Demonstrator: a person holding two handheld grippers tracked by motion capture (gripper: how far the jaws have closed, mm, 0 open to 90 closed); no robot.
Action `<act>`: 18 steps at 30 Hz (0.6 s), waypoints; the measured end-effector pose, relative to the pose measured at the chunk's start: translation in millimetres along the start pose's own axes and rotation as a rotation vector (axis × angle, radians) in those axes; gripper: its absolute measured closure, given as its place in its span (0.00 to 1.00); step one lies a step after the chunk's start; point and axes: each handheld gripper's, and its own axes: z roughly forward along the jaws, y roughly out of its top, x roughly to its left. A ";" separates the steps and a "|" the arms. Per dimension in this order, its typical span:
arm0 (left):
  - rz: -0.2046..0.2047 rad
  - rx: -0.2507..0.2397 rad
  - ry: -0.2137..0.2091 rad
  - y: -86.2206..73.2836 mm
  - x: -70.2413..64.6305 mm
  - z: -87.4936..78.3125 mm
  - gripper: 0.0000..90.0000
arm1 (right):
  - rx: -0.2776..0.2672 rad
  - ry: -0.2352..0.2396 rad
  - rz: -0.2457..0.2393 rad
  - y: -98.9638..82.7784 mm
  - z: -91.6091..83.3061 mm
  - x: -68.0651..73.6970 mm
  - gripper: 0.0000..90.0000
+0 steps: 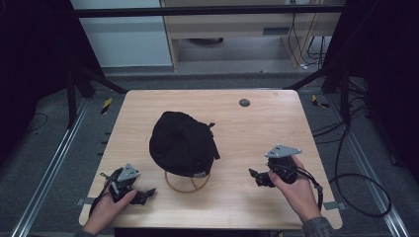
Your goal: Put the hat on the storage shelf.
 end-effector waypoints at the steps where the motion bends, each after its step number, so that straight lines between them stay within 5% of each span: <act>1: 0.000 0.000 0.000 0.0 0.0 0.0 0.00 | 0.005 0.002 -0.006 -1.0 1.8 0.2 0.15; 18: 0.000 0.000 0.000 0.0 0.0 0.0 0.00 | 0.049 0.021 0.103 -25.3 63.4 11.1 0.14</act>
